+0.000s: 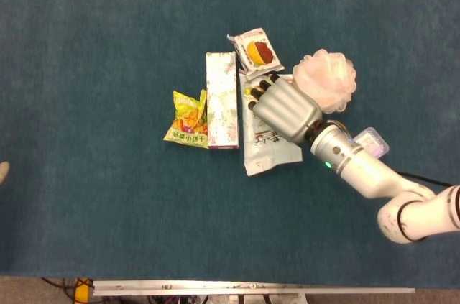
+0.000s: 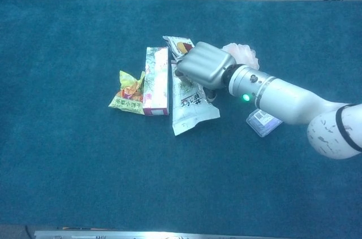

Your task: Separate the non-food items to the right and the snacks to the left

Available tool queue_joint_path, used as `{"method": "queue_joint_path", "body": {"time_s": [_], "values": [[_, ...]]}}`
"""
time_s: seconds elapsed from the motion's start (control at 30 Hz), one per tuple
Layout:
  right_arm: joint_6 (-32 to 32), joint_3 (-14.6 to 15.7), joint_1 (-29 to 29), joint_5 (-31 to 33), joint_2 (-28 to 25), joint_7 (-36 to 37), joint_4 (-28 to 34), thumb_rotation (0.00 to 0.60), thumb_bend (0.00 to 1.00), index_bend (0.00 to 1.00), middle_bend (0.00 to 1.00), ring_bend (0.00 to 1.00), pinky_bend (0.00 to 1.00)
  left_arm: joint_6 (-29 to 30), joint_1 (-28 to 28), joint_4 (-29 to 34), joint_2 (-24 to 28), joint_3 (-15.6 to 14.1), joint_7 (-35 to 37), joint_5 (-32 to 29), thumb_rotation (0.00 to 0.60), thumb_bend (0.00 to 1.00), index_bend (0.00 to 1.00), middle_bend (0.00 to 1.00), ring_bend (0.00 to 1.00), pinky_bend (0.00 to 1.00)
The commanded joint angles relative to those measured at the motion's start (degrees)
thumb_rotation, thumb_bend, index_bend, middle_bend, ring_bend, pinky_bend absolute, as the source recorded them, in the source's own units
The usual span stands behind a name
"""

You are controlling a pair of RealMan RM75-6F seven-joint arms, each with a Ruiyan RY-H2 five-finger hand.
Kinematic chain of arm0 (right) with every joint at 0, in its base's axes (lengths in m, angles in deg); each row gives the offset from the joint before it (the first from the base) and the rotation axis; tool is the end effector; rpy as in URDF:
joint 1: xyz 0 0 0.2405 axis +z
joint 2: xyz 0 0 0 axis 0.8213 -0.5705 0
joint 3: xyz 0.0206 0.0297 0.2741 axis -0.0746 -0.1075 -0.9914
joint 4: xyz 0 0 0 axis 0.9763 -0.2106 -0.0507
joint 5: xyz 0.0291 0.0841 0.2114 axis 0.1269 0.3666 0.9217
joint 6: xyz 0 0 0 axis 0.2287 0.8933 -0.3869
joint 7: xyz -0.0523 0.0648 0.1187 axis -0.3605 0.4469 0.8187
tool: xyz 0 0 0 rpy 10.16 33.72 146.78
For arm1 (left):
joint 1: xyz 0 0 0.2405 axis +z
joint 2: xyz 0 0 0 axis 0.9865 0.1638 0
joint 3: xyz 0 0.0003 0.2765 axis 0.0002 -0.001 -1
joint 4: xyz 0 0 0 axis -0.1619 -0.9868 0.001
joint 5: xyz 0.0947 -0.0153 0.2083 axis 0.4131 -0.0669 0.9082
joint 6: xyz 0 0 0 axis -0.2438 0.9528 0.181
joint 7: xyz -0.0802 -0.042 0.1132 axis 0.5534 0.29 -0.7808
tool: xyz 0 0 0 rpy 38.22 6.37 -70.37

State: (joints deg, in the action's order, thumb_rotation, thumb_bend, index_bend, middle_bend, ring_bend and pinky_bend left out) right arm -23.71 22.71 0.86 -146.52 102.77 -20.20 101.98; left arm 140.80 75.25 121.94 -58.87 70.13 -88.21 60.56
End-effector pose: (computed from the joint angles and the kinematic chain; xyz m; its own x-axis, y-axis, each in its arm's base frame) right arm -0.0984 -0.3259 -0.1029 0.8342 -0.0551 0.5488 -0.4211 -0.7062 0.5692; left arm -0.3345 0.1697 0.1537 0.4789 0.1401 0.8666 0.8769 -0.0302 -0.4798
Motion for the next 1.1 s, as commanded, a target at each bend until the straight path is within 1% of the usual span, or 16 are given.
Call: {"method": "queue_joint_path", "body": {"time_s": [0.03, 0.1, 0.17, 0.4, 0.53, 0.63, 0.7, 0.8, 0.9, 1.1], "values": [[-1.24, -0.22, -1.07, -1.02, 1.65, 0.92, -2.11, 0.600, 0.05, 0.67, 0.52, 0.49, 0.54, 0.11, 0.13, -0.18, -0.06, -0.15, 0.33, 0.21, 0.600, 0.23, 0.00, 0.01, 0.00, 0.03], [-1.26, -0.28, -1.38, -1.12, 2.04, 1.24, -2.95, 0.600, 0.05, 0.70, 0.54, 0.51, 0.57, -0.01, 0.06, -0.11, 0.02, -0.18, 0.66, 0.30, 0.600, 0.23, 0.00, 0.01, 0.00, 0.03], [-1.45, -0.50, -1.78, -1.24, 2.36, 1.69, -3.59, 0.600, 0.05, 0.72, 0.56, 0.52, 0.59, -0.01, 0.04, -0.07, 0.12, -0.20, 0.95, 0.41, 0.600, 0.23, 0.00, 0.01, 0.00, 0.03], [-1.73, -1.05, -3.04, -2.64, 1.86, 4.19, -3.43, 0.600, 0.05, 0.77, 0.60, 0.62, 0.74, 0.25, 0.26, -0.34, 0.02, -0.40, 1.38, 0.73, 0.600, 0.23, 0.00, 0.01, 0.00, 0.03], [-1.36, -0.66, -3.58, -3.31, 1.14, 4.52, -3.24, 0.600, 0.06, 0.77, 0.60, 0.63, 0.76, 0.18, 0.29, -0.27, 0.01, -0.44, 1.35, 0.67, 0.600, 0.23, 0.00, 0.01, 0.00, 0.03], [-0.44, -0.16, -3.93, -3.32, 1.08, 4.58, -3.89, 0.600, 0.14, 0.77, 0.60, 0.63, 0.76, 0.28, 0.38, -0.37, -0.10, -0.53, 1.47, 0.83, 0.600, 0.23, 0.00, 0.01, 0.00, 0.03], [-0.31, -0.26, -4.18, -3.51, 1.15, 5.15, -3.95, 0.600, 0.25, 0.77, 0.60, 0.63, 0.76, 0.15, 0.31, -0.27, -0.04, -0.52, 1.39, 0.82, 0.600, 0.23, 0.00, 0.01, 0.00, 0.03], [-0.56, -0.60, -4.54, -4.54, 1.01, 6.33, -3.63, 0.600, 0.40, 0.77, 0.60, 0.64, 0.77, 0.07, 0.30, -0.12, 0.07, -0.52, 1.20, 0.72, 0.600, 0.23, 0.00, 0.01, 0.00, 0.03], [-0.49, -0.76, -4.82, -5.13, 0.84, 6.97, -3.43, 0.600, 0.46, 0.78, 0.61, 0.65, 0.78, 0.27, 0.44, -0.08, 0.07, -0.57, 1.12, 0.77, 0.600, 0.23, 0.00, 0.01, 0.00, 0.03], [-2.04, -2.50, -5.69, -6.97, -0.65, 10.12, -0.56, 0.600, 0.47, 0.78, 0.61, 0.65, 0.79, 0.24, 0.51, 0.16, 0.29, -0.57, 0.84, 0.58, 0.600, 0.23, 0.00, 0.01, 0.00, 0.03]]}}
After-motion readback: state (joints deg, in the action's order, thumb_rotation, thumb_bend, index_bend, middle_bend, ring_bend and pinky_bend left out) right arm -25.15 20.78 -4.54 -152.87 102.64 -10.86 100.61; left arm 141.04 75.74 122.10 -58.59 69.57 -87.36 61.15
